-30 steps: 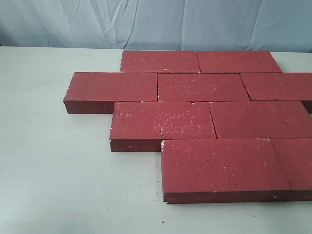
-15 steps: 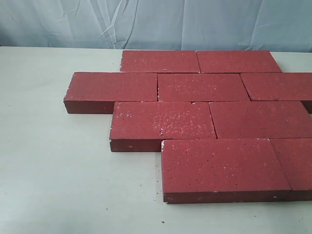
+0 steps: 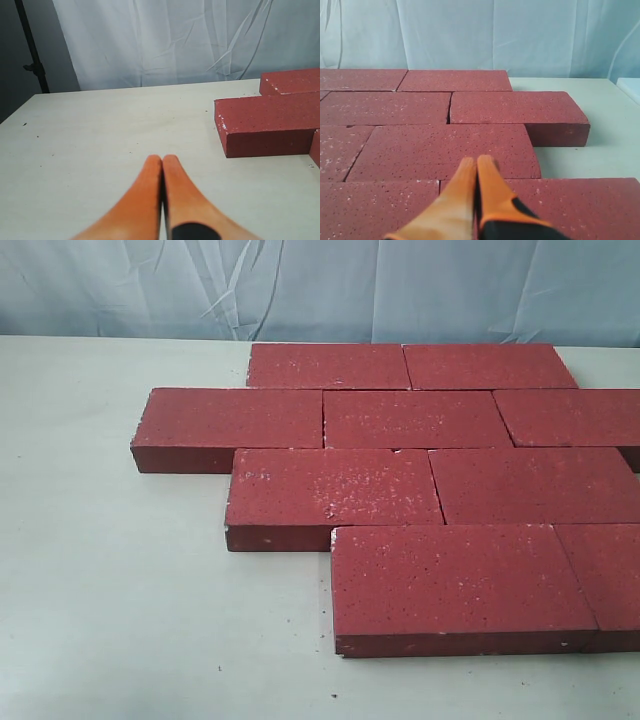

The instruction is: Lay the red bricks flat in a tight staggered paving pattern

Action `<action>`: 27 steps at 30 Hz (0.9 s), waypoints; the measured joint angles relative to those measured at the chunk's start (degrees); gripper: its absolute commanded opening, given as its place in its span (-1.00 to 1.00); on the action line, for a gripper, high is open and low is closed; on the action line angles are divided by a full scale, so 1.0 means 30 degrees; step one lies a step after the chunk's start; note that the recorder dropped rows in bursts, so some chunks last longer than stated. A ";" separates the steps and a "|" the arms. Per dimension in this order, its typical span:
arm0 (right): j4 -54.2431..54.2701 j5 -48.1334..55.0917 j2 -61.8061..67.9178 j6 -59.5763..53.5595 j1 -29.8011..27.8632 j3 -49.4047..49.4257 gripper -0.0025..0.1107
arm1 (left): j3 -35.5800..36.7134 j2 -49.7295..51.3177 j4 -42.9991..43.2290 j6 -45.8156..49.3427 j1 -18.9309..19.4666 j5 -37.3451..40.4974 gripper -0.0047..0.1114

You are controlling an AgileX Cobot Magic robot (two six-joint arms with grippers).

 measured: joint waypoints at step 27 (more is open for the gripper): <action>0.0034 0.0333 0.0000 -0.0702 0.0000 0.0034 -0.97 | 0.0000 0.0000 0.0000 0.0000 0.0000 0.0000 -0.92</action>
